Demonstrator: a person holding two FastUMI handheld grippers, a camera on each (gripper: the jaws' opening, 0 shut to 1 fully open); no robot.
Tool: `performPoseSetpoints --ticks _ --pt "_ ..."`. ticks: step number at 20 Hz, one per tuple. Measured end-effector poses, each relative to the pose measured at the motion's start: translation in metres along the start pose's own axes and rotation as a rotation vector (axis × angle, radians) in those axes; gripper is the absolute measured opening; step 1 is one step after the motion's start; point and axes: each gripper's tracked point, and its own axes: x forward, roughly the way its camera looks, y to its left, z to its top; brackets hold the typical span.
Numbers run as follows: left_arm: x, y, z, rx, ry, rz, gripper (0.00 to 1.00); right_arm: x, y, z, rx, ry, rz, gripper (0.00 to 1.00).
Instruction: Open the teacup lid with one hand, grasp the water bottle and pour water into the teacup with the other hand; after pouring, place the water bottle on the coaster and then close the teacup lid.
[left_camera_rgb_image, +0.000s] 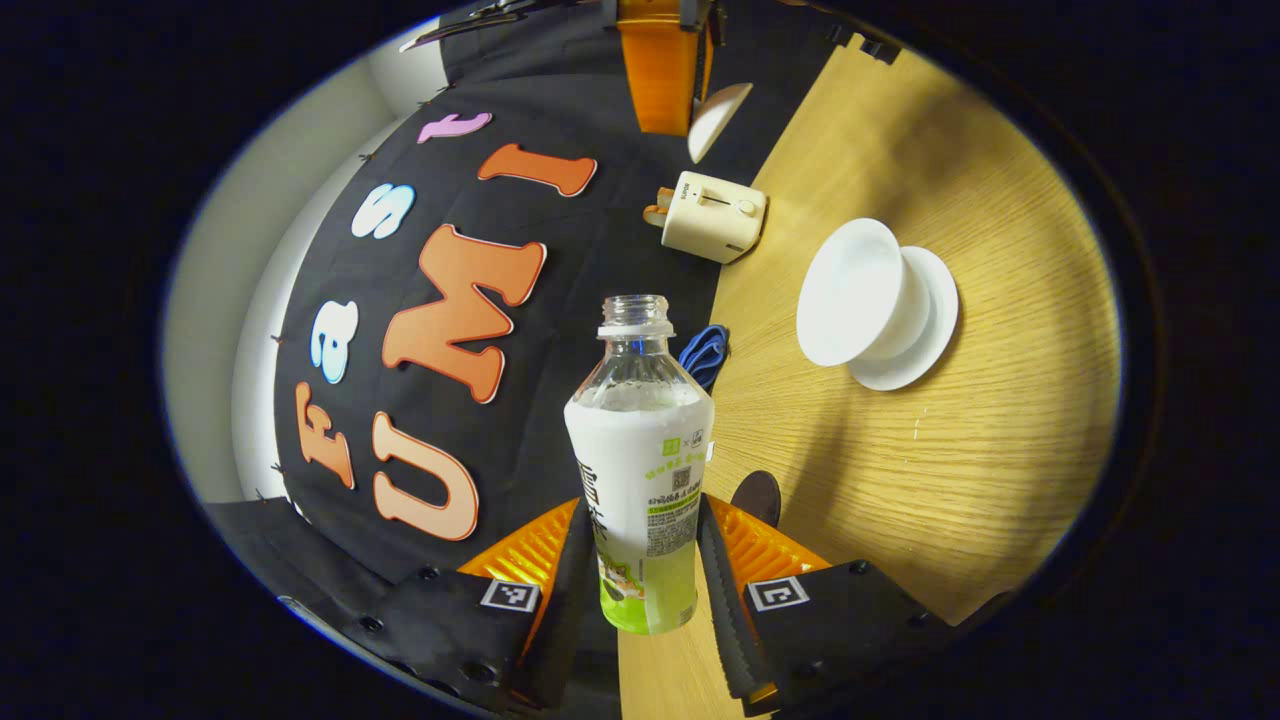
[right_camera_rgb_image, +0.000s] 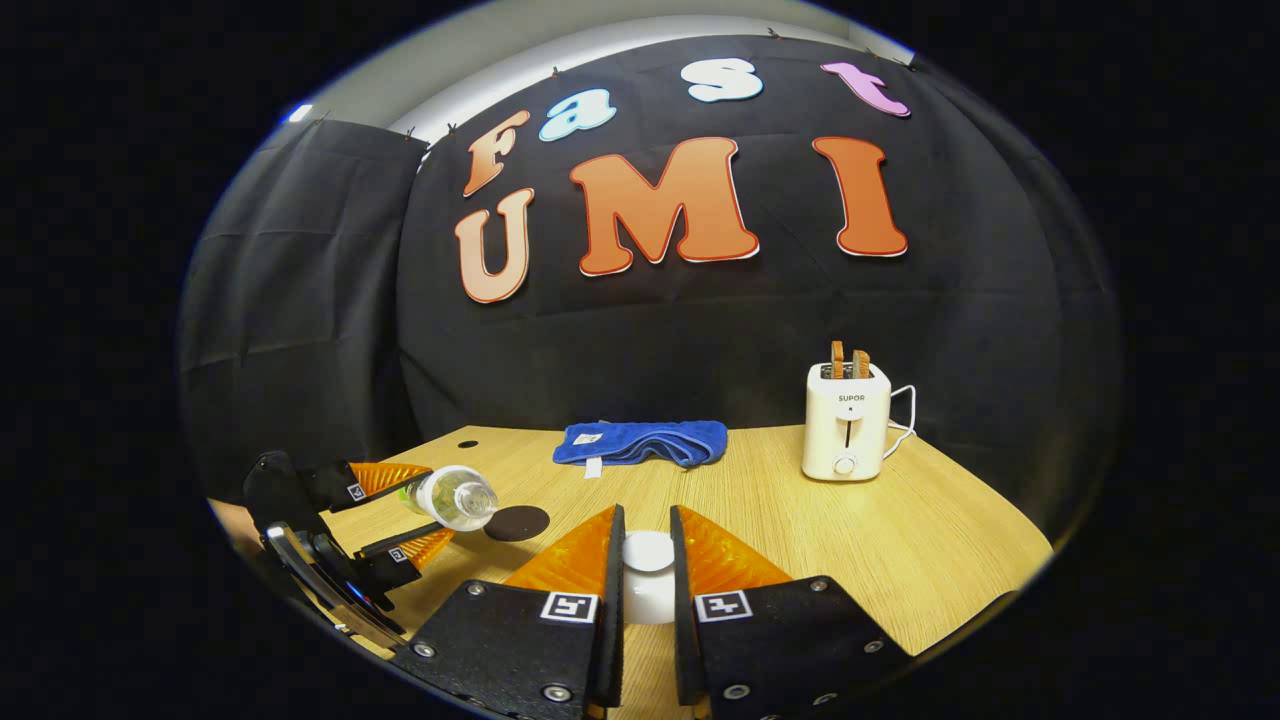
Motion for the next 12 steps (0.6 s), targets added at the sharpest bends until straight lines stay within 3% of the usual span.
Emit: performPoseSetpoints --ticks 7,8,9,12 --pt "0.005 -0.01 0.003 0.185 -0.013 -0.016 0.59 0.0 -0.005 -0.004 0.001 0.005 -0.004 0.22" --pt "0.004 -0.009 0.005 0.206 -0.012 -0.016 0.61 0.0 -0.006 -0.006 -0.004 0.008 -0.004 0.17" --pt "0.006 -0.006 0.004 0.225 -0.008 -0.012 0.59 0.001 -0.007 -0.008 -0.006 0.014 -0.006 0.22" --pt "0.006 -0.003 0.004 0.268 -0.008 0.006 0.61 0.002 -0.008 -0.013 -0.001 0.025 -0.008 0.22"
